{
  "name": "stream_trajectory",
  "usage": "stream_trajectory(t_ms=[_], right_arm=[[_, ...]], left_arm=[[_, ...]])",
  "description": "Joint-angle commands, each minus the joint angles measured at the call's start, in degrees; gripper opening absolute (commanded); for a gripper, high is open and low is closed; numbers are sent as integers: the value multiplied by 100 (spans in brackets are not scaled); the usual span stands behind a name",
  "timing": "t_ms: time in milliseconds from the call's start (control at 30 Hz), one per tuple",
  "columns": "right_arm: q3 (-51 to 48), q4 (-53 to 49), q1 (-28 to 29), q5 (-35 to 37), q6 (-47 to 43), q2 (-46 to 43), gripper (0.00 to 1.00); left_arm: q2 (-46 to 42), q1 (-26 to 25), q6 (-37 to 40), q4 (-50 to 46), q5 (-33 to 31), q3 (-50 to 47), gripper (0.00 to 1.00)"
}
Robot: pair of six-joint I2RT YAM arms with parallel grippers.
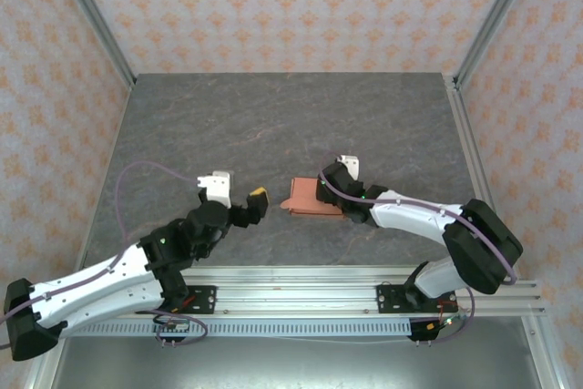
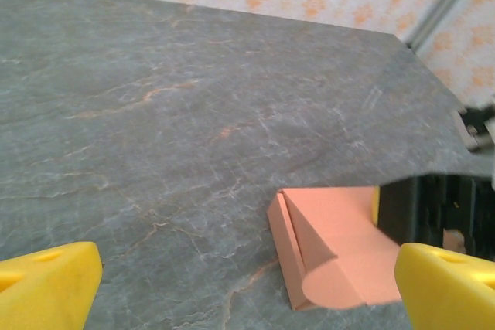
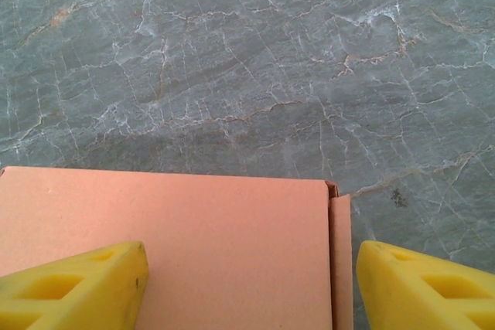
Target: Fold the paper box
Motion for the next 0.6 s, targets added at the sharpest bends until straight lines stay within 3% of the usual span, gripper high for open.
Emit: stream_trajectory(t_ms=[0,33,167,267,367,433,567], right_arm=[[-115,171,33,293,77,-77,73],[-114,186,33,313,67,-65,73],[16,70,33,323,19,67,73],[419,-407,33,310,-91,22,75],[993,-1165,16,373,-231,-92,77],[1307,-1579,-40,385,-298,-158,78],[1753,-2340,-172,165,-243,-383,78]], left_arm=[[479,287,-465,-633,444,424,98],[647,362,-507,-649,544,520,97],[1545,639,-535,-884,1199,1125,79],[2088,682,-64,-1252,1768,1668,73],[2436,761,560,-1850,1794,2163,61],[2570,904,703,-2033,1927,2386,59],[2688,1241,596,-1846,2803,2555,59]])
